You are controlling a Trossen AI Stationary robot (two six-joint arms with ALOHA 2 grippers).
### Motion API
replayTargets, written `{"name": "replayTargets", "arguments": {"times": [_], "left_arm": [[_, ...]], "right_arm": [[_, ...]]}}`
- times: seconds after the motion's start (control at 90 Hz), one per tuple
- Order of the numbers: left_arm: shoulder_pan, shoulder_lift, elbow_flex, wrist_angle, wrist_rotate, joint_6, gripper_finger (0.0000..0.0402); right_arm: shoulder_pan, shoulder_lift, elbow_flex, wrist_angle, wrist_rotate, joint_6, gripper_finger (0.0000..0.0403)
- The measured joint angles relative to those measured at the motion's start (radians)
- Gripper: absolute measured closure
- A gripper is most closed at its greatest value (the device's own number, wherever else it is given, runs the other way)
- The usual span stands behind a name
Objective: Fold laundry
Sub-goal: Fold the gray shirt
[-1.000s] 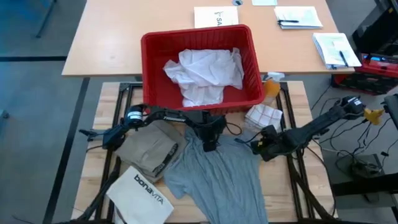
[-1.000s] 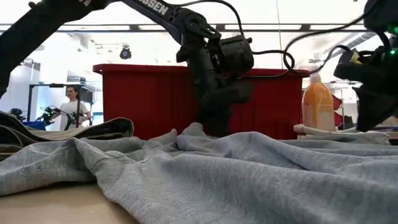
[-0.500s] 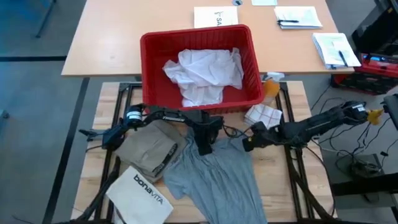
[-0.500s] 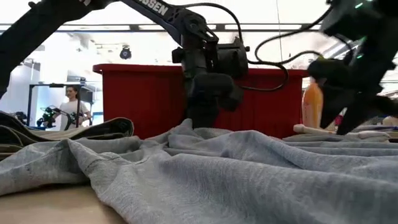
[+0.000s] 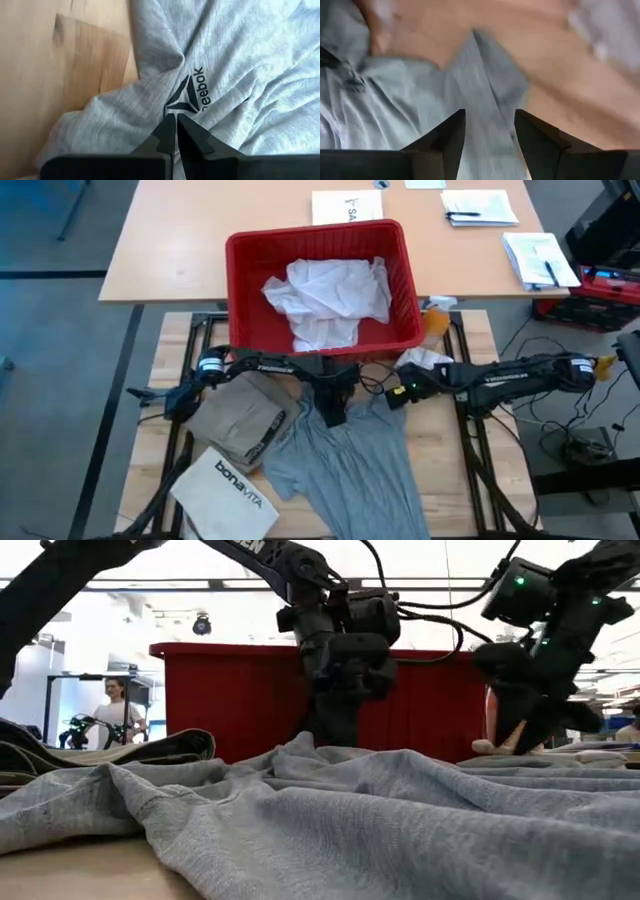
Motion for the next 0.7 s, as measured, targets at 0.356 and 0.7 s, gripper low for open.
{"name": "replayTargets", "arguments": {"times": [0.356,0.7], "left_arm": [[-0.001,0.002,0.002,0.269,-0.005,0.066,0.0402],[-0.003,0.054,0.001,0.485,-0.05,0.19,0.0402]], "right_arm": [[0.172,-0.001,0.019,-0.089,0.046,0.134,0.0273],[0.175,-0.006,0.016,-0.165,0.034,0.248,0.0121]]}}
